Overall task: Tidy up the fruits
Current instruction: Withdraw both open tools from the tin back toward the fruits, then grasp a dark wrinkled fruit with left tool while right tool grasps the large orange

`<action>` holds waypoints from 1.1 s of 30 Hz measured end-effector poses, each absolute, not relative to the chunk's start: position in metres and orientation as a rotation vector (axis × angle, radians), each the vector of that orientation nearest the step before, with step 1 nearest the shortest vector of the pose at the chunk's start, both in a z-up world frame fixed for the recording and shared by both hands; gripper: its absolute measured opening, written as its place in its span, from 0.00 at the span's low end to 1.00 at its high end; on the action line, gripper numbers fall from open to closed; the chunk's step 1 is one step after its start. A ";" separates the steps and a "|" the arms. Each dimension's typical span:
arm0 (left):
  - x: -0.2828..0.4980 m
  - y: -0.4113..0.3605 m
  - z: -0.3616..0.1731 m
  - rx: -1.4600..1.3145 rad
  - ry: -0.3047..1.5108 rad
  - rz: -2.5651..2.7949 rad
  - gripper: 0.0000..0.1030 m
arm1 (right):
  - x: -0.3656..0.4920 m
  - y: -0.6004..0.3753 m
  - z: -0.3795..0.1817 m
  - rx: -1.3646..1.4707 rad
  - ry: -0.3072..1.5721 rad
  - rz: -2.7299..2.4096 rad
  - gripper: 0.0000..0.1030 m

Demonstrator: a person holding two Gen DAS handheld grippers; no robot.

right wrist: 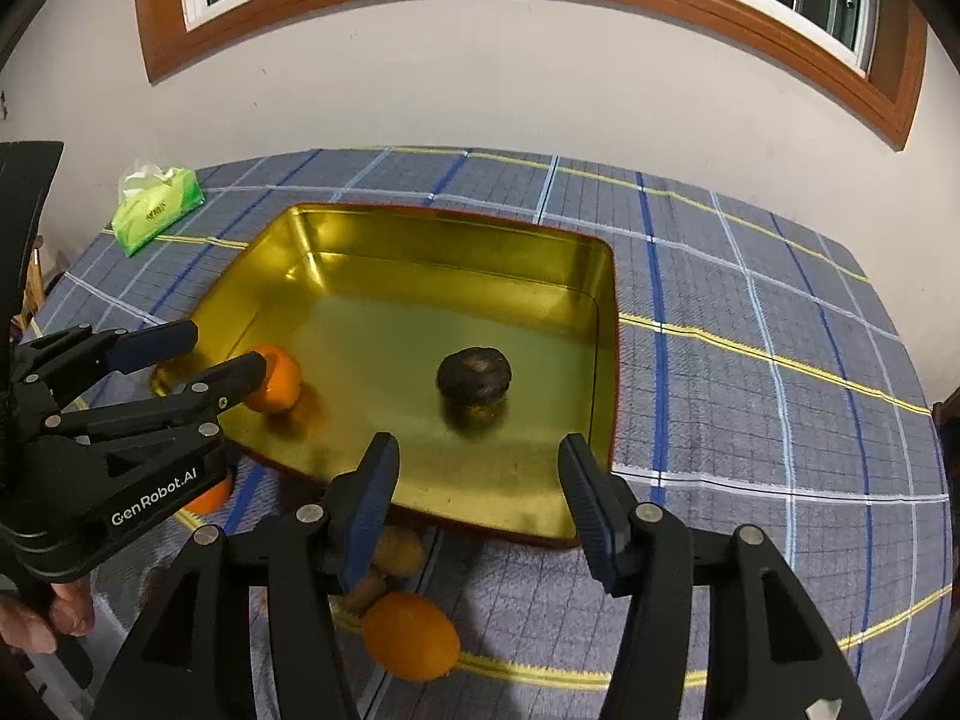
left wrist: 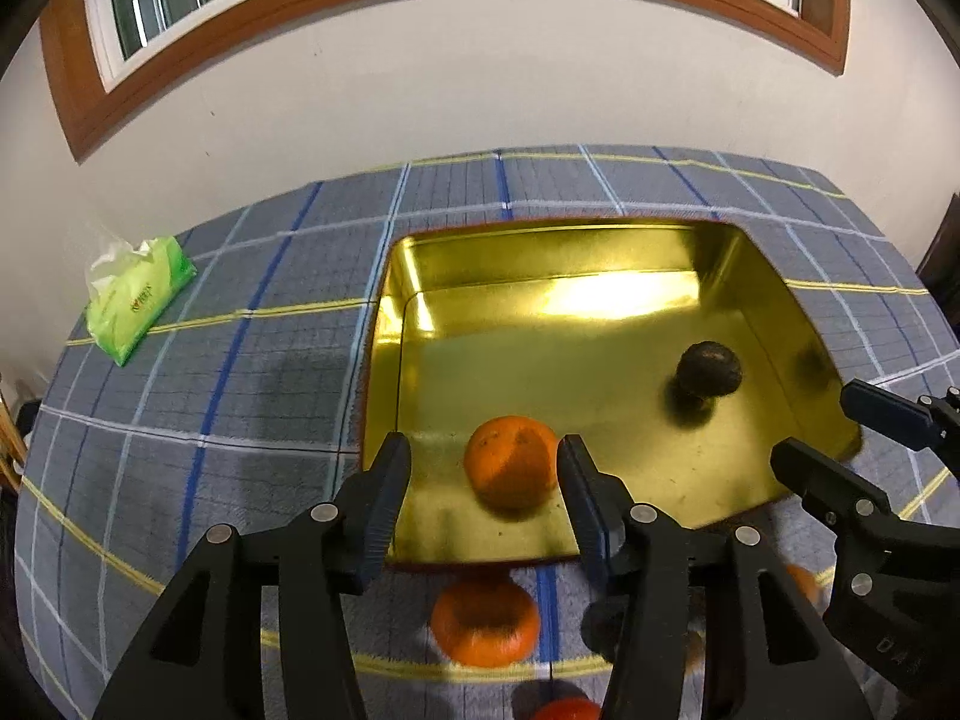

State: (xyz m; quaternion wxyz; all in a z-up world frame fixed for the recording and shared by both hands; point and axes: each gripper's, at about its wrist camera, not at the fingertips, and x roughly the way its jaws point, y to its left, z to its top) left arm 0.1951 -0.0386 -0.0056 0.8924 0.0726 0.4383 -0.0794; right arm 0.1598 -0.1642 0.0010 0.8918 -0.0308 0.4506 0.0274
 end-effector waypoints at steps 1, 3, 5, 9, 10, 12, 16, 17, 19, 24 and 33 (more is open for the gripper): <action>0.189 -0.037 -0.001 0.148 0.899 -0.163 0.50 | 0.157 -0.164 0.003 -0.062 0.931 0.058 0.51; 0.178 -0.035 0.004 0.151 0.884 -0.154 0.50 | 0.148 -0.166 0.008 -0.056 0.922 0.055 0.51; 0.164 -0.030 0.008 0.153 0.871 -0.145 0.50 | 0.136 -0.168 0.013 -0.049 0.913 0.052 0.51; 0.131 -0.018 0.008 0.157 0.877 -0.139 0.50 | 0.113 -0.172 0.014 -0.044 0.912 0.040 0.51; 0.121 -0.015 0.007 0.161 0.877 -0.139 0.50 | 0.104 -0.173 0.013 -0.041 0.913 0.038 0.51; 0.101 -0.009 0.004 0.173 0.876 -0.130 0.50 | 0.091 -0.174 0.010 -0.038 0.918 0.036 0.51; 0.062 0.003 -0.003 0.147 0.886 -0.135 0.50 | 0.063 -0.173 -0.001 -0.030 0.940 0.033 0.51; 0.055 0.005 -0.005 0.140 0.889 -0.139 0.50 | 0.056 -0.172 -0.004 -0.031 0.947 0.036 0.51; 0.040 0.008 -0.011 0.127 0.898 -0.143 0.50 | 0.044 -0.170 -0.011 -0.028 0.960 0.037 0.51; 0.022 0.010 -0.028 0.106 0.926 -0.144 0.50 | 0.020 -0.165 -0.023 -0.022 0.982 0.047 0.51; 0.022 0.009 -0.045 0.084 0.950 -0.140 0.50 | 0.013 -0.165 -0.036 0.005 1.013 0.051 0.51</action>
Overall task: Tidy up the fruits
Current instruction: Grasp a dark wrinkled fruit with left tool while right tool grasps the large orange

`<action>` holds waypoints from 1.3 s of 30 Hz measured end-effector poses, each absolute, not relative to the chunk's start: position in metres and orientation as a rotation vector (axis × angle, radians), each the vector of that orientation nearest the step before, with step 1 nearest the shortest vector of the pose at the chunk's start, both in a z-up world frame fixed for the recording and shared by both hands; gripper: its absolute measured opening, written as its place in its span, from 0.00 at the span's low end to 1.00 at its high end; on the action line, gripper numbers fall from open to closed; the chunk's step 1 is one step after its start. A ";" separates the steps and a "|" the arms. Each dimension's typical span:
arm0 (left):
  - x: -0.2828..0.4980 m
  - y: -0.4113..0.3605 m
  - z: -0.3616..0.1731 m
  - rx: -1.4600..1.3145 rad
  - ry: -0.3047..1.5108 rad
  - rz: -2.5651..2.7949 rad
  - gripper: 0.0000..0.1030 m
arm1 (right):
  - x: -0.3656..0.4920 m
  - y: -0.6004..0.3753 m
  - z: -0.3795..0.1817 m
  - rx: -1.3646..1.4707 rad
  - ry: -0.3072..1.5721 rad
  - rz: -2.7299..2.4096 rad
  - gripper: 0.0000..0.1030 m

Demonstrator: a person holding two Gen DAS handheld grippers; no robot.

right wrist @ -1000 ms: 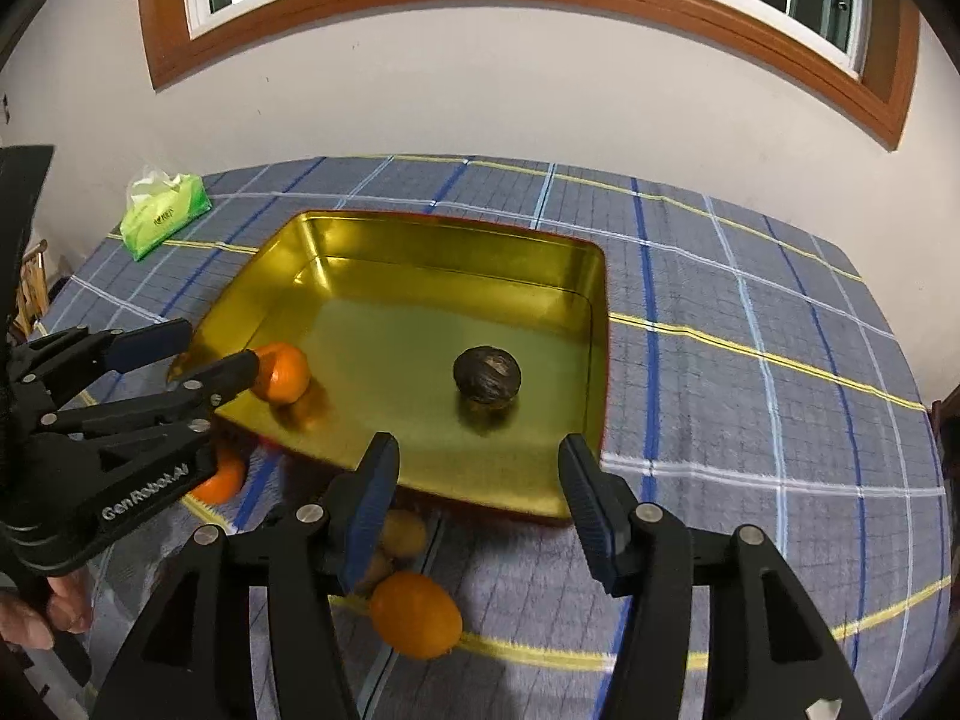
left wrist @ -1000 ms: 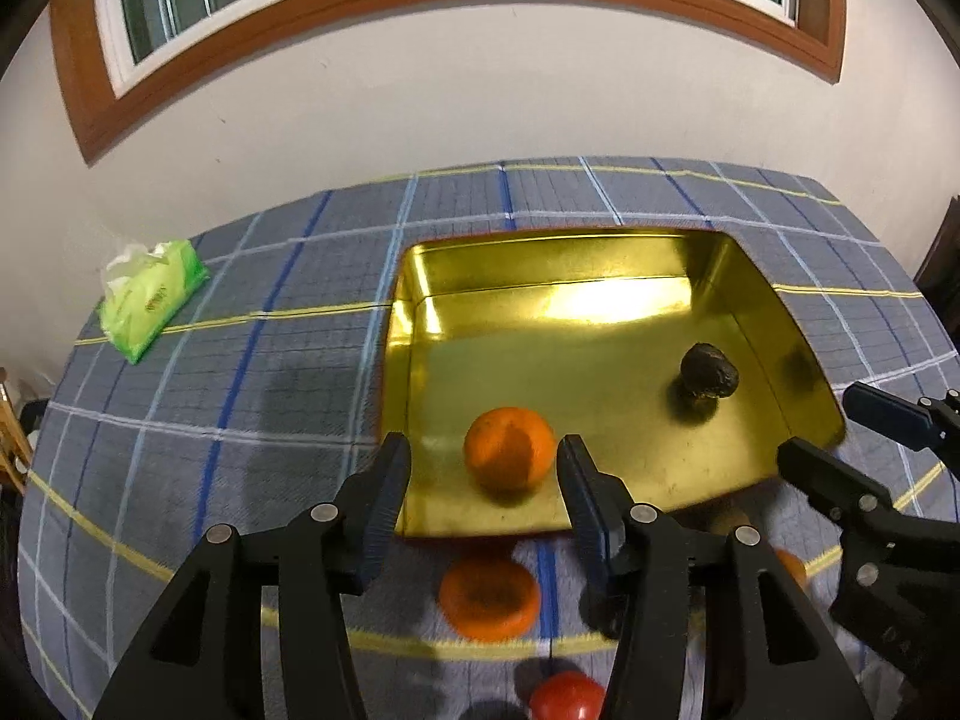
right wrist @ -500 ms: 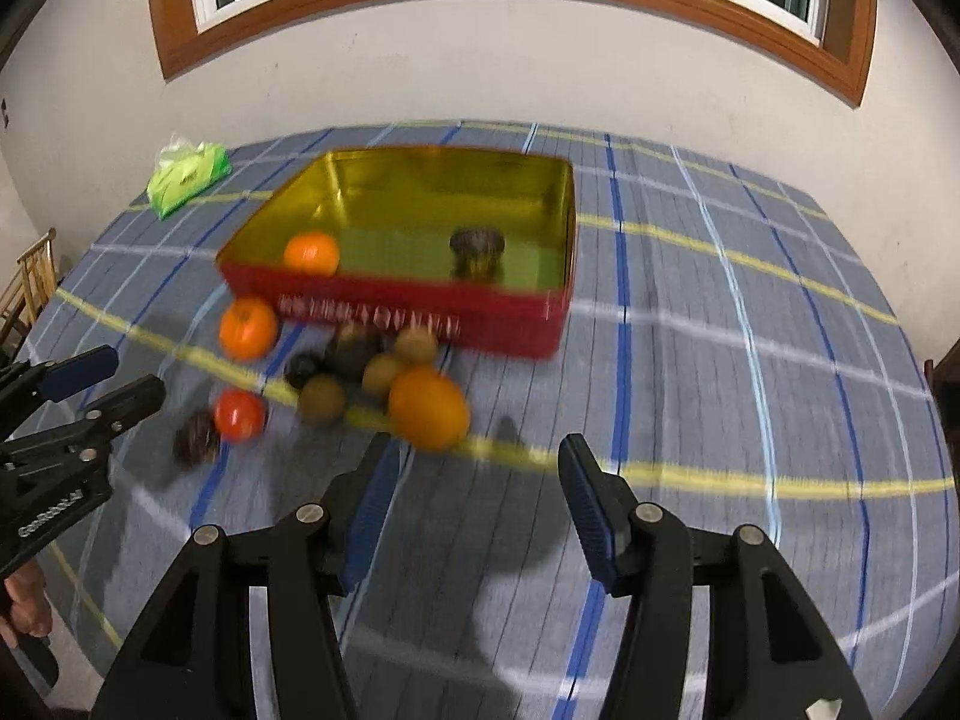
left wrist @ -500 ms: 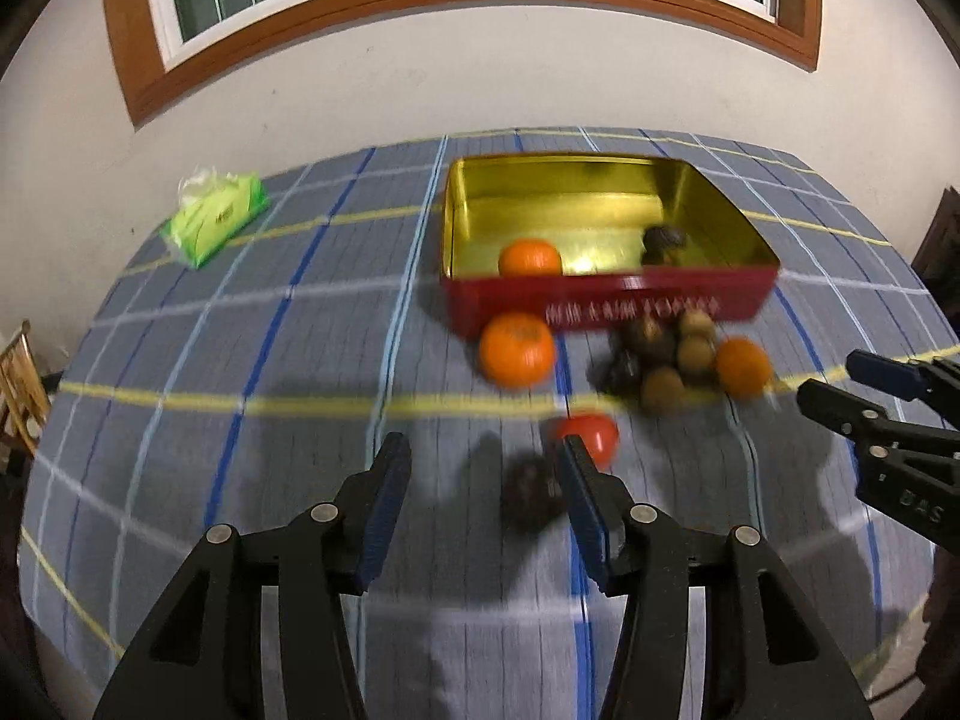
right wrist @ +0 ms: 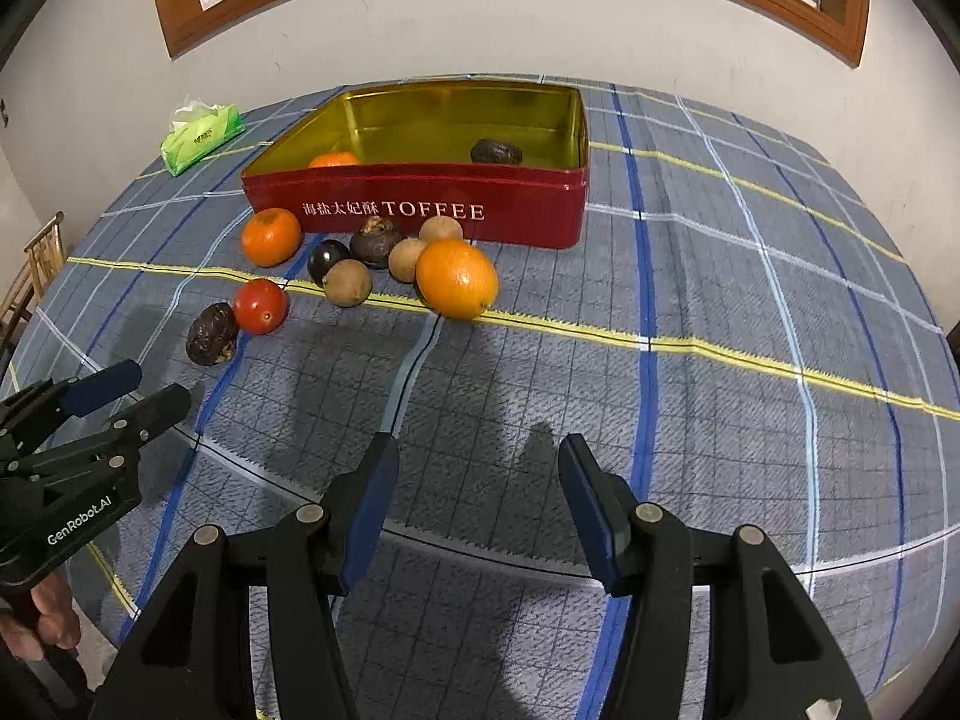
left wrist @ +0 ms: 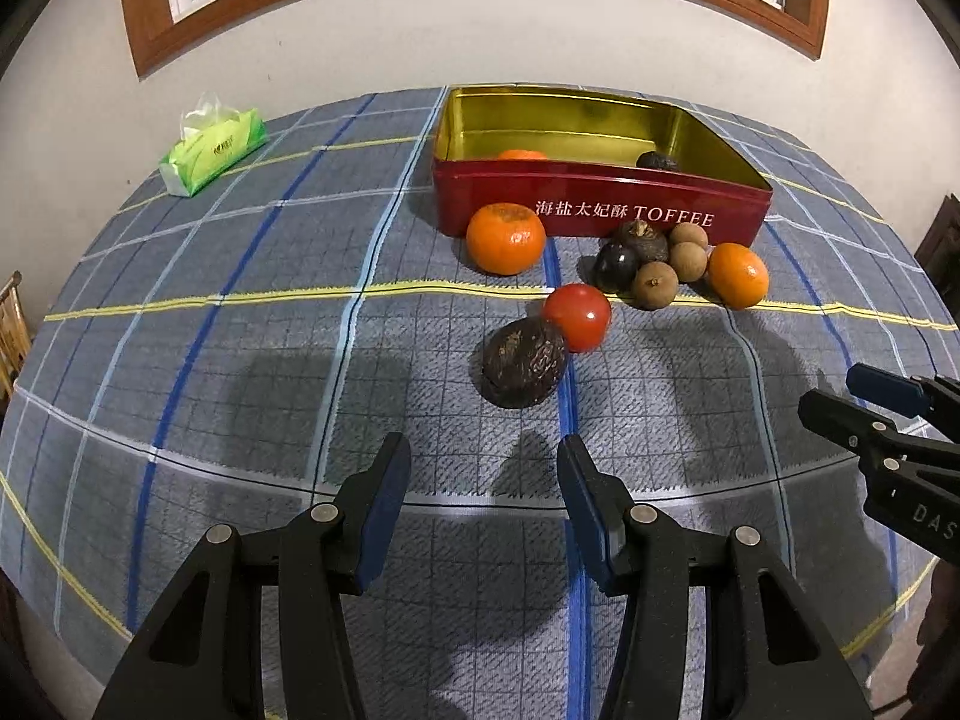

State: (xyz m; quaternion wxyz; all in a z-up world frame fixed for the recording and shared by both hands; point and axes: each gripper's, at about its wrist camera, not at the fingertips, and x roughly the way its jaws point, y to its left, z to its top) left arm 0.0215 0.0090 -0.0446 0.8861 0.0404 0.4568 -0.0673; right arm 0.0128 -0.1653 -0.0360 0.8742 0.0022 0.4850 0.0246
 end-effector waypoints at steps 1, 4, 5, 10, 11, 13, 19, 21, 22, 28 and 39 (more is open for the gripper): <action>0.023 0.009 -0.046 0.076 0.951 -0.142 0.50 | 0.014 -0.166 -0.037 0.006 1.014 0.049 0.51; 0.028 0.008 -0.048 0.068 0.956 -0.144 0.50 | 0.019 -0.166 -0.038 0.000 1.014 0.049 0.51; 0.030 0.008 -0.049 0.066 0.956 -0.146 0.50 | 0.021 -0.166 -0.038 -0.002 1.013 0.048 0.51; 0.039 0.006 -0.053 0.058 0.955 -0.143 0.50 | 0.038 -0.163 -0.039 -0.019 1.010 0.052 0.51; 0.040 0.006 -0.053 0.054 0.956 -0.145 0.50 | 0.041 -0.163 -0.040 -0.020 1.009 0.055 0.51; 0.044 0.005 -0.054 0.050 0.957 -0.147 0.50 | 0.047 -0.162 -0.042 -0.023 1.013 0.056 0.51; 0.057 0.002 -0.055 0.050 0.958 -0.153 0.50 | 0.067 -0.162 -0.048 -0.032 1.025 0.050 0.51; 0.062 0.000 -0.055 0.047 0.956 -0.155 0.50 | 0.073 -0.162 -0.048 -0.037 1.024 0.047 0.51; 0.065 0.000 -0.056 0.047 0.957 -0.155 0.50 | 0.077 -0.162 -0.049 -0.042 1.023 0.047 0.51; 0.075 0.000 -0.057 0.043 0.957 -0.156 0.50 | 0.097 -0.158 -0.052 -0.057 1.024 0.052 0.53; 0.076 0.002 -0.058 0.049 0.940 -0.152 0.47 | 0.105 -0.152 -0.055 -0.061 1.012 0.072 0.32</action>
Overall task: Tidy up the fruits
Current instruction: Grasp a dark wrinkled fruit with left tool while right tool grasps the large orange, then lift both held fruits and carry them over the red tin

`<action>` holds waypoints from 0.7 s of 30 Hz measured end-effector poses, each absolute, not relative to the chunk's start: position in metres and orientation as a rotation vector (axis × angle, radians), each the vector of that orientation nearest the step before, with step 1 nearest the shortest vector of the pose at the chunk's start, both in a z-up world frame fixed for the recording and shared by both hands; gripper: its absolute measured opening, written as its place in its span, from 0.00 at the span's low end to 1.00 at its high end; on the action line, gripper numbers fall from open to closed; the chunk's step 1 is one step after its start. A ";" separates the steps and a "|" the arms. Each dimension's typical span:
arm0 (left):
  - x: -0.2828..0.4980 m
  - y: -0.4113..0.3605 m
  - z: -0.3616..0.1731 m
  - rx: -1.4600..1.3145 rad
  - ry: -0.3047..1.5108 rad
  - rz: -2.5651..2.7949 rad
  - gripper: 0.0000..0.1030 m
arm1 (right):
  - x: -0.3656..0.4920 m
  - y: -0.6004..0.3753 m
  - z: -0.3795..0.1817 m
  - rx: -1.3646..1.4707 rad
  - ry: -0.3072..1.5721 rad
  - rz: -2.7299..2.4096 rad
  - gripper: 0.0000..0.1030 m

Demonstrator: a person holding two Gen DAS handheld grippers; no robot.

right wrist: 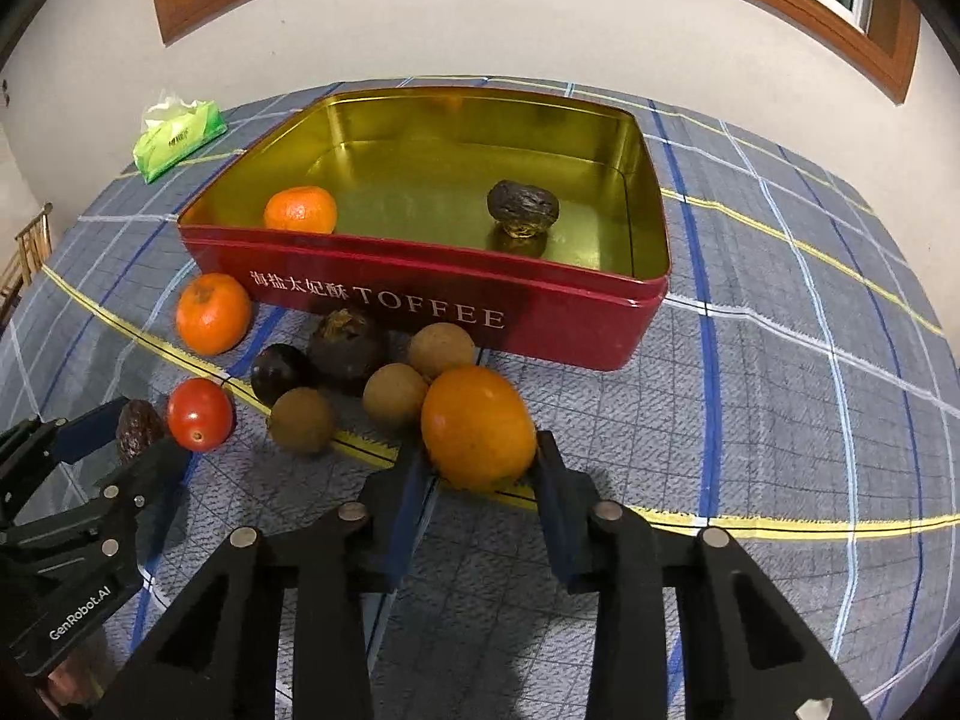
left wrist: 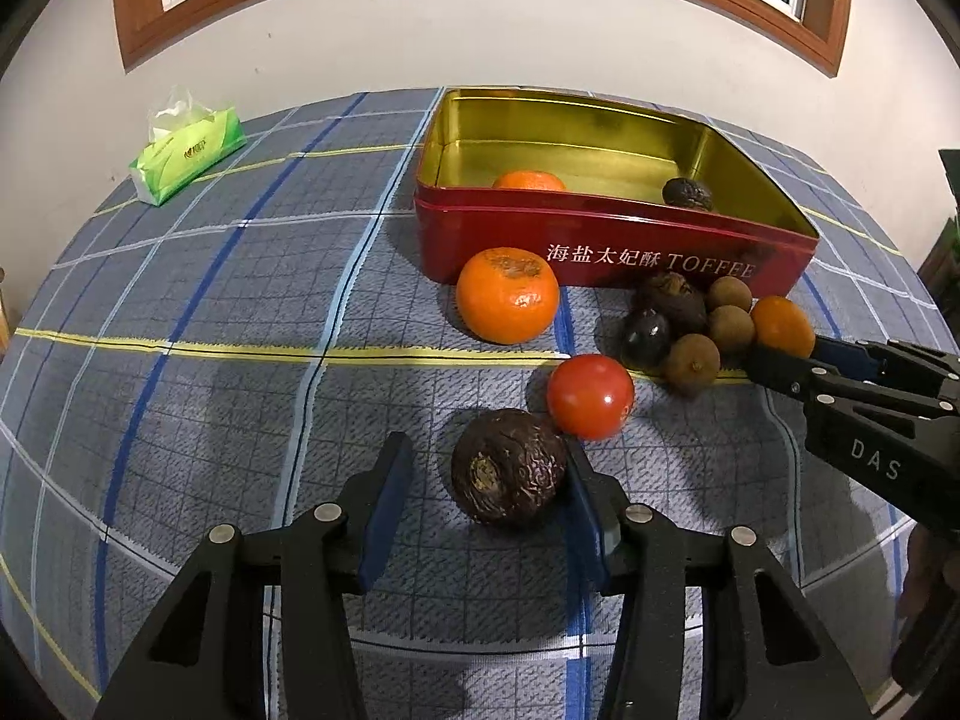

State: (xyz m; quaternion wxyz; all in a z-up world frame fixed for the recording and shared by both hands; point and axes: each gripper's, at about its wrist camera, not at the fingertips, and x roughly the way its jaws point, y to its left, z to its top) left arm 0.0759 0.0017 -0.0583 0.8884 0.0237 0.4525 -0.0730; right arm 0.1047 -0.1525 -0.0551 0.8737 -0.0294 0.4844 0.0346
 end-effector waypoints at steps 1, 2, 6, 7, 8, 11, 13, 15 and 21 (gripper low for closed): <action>0.076 0.002 -0.058 0.049 0.940 -0.153 0.45 | 0.105 -0.152 -0.055 -0.061 1.011 0.071 0.32; 0.075 0.001 -0.058 0.049 0.940 -0.153 0.44 | 0.104 -0.153 -0.055 -0.059 1.010 0.071 0.32; 0.075 0.001 -0.058 0.052 0.941 -0.160 0.37 | 0.104 -0.153 -0.054 -0.057 1.011 0.071 0.31; 0.075 0.000 -0.058 0.054 0.941 -0.159 0.36 | 0.104 -0.153 -0.054 -0.058 1.010 0.070 0.31; 0.075 0.000 -0.058 0.052 0.942 -0.162 0.35 | 0.104 -0.153 -0.054 -0.057 1.010 0.070 0.31; 0.075 0.000 -0.058 0.054 0.941 -0.161 0.35 | 0.104 -0.153 -0.055 -0.054 1.010 0.069 0.31; 0.074 0.000 -0.057 0.054 0.940 -0.162 0.34 | 0.104 -0.152 -0.055 -0.053 1.011 0.070 0.31; 0.075 0.000 -0.057 0.055 0.941 -0.161 0.34 | 0.102 -0.154 -0.055 -0.050 1.010 0.070 0.31; 0.075 -0.001 -0.057 0.055 0.941 -0.160 0.34 | 0.101 -0.154 -0.055 -0.049 1.013 0.070 0.31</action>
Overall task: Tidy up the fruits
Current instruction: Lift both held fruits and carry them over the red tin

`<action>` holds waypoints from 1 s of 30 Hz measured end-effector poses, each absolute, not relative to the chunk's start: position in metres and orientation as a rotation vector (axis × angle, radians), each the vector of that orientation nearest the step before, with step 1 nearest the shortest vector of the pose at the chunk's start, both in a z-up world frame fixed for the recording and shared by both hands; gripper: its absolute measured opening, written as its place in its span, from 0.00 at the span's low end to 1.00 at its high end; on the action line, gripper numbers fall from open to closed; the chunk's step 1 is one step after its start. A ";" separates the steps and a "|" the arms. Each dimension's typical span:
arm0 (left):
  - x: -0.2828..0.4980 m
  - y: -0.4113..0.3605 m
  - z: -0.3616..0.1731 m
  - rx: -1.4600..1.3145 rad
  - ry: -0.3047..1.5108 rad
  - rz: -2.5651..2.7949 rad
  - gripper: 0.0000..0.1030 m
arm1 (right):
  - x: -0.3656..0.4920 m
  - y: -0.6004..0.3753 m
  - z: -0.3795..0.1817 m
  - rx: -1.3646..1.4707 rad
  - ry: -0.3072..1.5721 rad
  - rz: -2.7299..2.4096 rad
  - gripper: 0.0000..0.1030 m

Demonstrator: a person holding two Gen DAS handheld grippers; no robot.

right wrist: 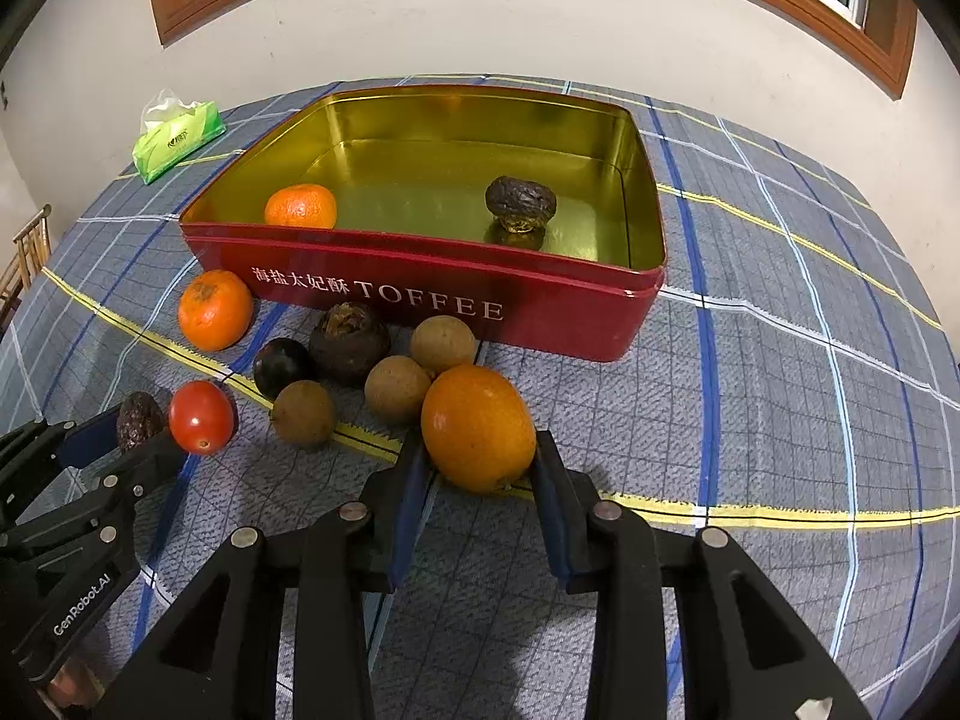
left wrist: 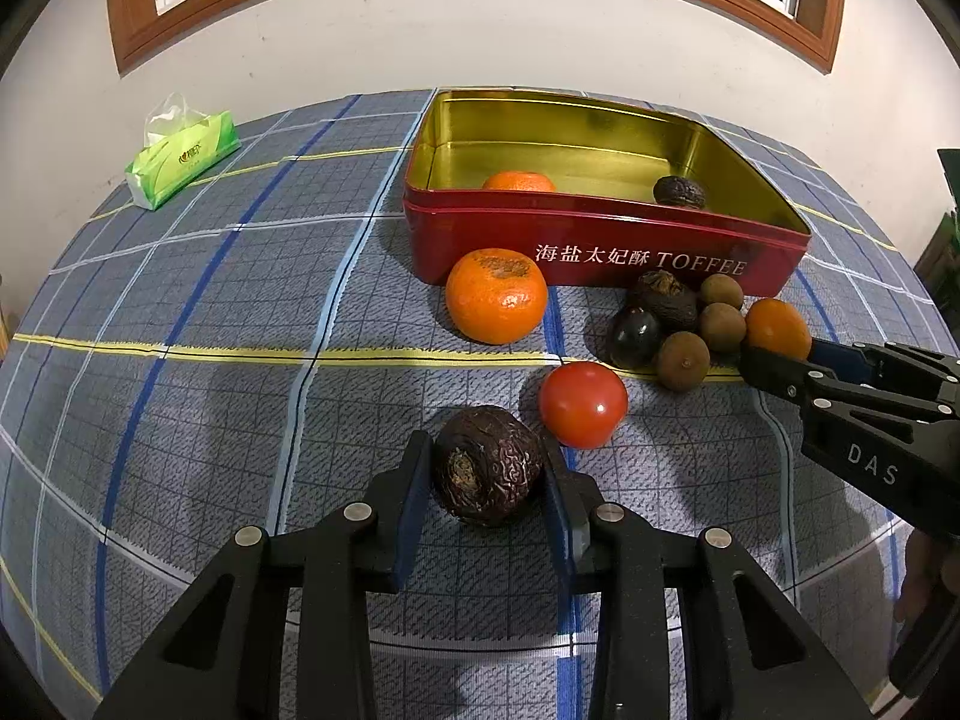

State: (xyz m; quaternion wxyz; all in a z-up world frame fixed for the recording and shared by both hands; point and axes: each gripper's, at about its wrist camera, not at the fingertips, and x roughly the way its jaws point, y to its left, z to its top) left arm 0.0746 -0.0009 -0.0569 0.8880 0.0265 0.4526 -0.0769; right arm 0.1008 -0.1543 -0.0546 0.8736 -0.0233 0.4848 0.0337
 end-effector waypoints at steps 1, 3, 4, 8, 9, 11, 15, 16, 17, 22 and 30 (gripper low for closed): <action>0.074 -0.001 -0.057 0.054 0.941 -0.160 0.34 | 0.100 -0.154 -0.055 -0.048 1.013 0.071 0.31; 0.074 -0.001 -0.056 0.052 0.942 -0.160 0.34 | 0.099 -0.155 -0.055 -0.046 1.014 0.071 0.31; 0.073 -0.001 -0.055 0.050 0.940 -0.161 0.34 | 0.099 -0.156 -0.054 -0.045 1.015 0.071 0.31; 0.075 -0.002 -0.055 0.056 0.933 -0.161 0.34 | 0.096 -0.155 -0.053 -0.040 1.016 0.074 0.31; 0.075 -0.002 -0.054 0.051 0.933 -0.164 0.34 | 0.095 -0.155 -0.052 -0.039 1.015 0.074 0.31; 0.075 -0.001 -0.053 0.046 0.929 -0.167 0.34 | 0.091 -0.155 -0.050 -0.035 1.011 0.076 0.31; 0.072 0.003 -0.049 0.034 0.919 -0.185 0.34 | 0.085 -0.156 -0.046 -0.025 1.003 0.079 0.31; 0.071 0.005 -0.049 0.026 0.916 -0.195 0.34 | 0.083 -0.157 -0.045 -0.022 1.002 0.079 0.31; 0.070 0.007 -0.047 0.021 0.915 -0.198 0.34 | 0.081 -0.158 -0.044 -0.018 1.001 0.078 0.31; 0.068 0.014 -0.044 0.013 0.912 -0.199 0.34 | 0.074 -0.162 -0.039 -0.007 0.997 0.078 0.31; 0.073 0.013 -0.034 0.020 0.895 -0.197 0.34 | 0.074 -0.167 -0.034 0.003 0.989 0.080 0.31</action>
